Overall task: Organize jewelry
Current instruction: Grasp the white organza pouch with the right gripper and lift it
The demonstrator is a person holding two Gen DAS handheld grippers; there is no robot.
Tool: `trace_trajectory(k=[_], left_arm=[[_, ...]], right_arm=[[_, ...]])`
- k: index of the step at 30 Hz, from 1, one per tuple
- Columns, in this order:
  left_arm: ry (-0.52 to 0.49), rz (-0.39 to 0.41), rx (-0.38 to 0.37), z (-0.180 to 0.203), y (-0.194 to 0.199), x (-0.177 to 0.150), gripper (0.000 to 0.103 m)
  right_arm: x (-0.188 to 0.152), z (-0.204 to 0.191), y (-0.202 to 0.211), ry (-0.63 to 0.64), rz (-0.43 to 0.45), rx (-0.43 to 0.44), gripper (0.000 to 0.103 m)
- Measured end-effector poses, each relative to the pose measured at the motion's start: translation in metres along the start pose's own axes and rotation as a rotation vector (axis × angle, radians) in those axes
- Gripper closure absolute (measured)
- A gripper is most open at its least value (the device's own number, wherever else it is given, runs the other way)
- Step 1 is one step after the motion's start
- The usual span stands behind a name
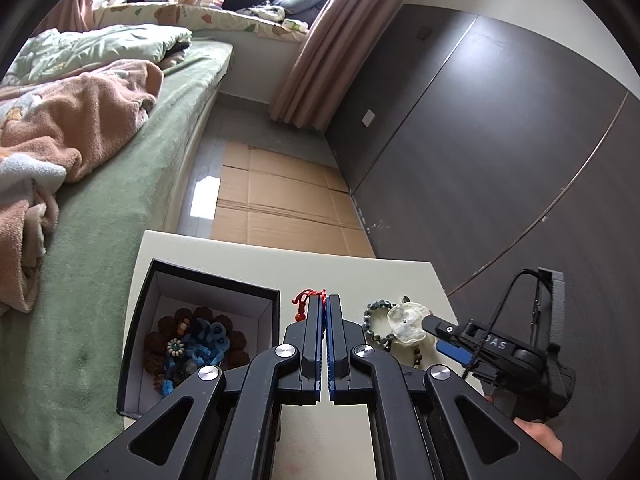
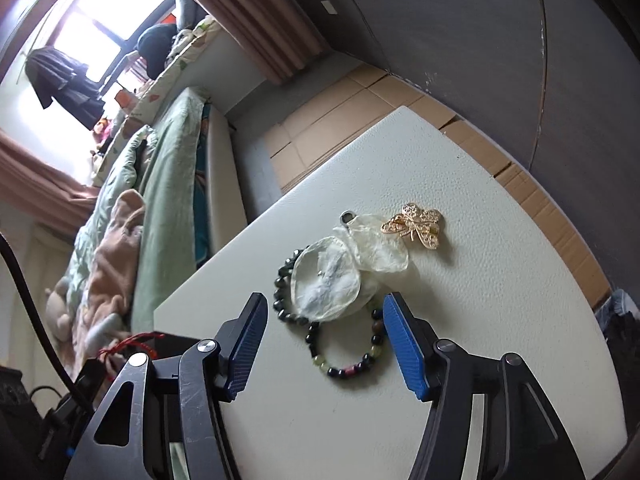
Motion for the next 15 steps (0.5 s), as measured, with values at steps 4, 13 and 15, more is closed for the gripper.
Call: trace_trajectory(k=[4, 13, 15], left_arm=[[0.001, -0.011, -0.005, -0.001, -0.009, 0.005, 0.102], [0.027, -0.038, -0.013, -0.005, -0.027, 0.013, 0.102], [0.026, -0.035, -0.013, -0.004, -0.026, 0.013, 0.102]], right_arm=[[0.004, 0.002, -0.012, 0.011, -0.010, -0.043, 0.042], [0.016, 0.000, -0.034, 0.031, -0.002, -0.139, 0.046], [0.018, 0.001, -0.033, 0.038, 0.023, -0.158, 0.074]])
Point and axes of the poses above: each gripper's, at about its wrist camera, not at the fingertips, and y roughly against the way its jaws point, z to its right, x to its top, the point moved 3 cm from there along -y, roughly the way its jaws point, and after that the axes turned 1 degree about x, right-handed, at the moved point
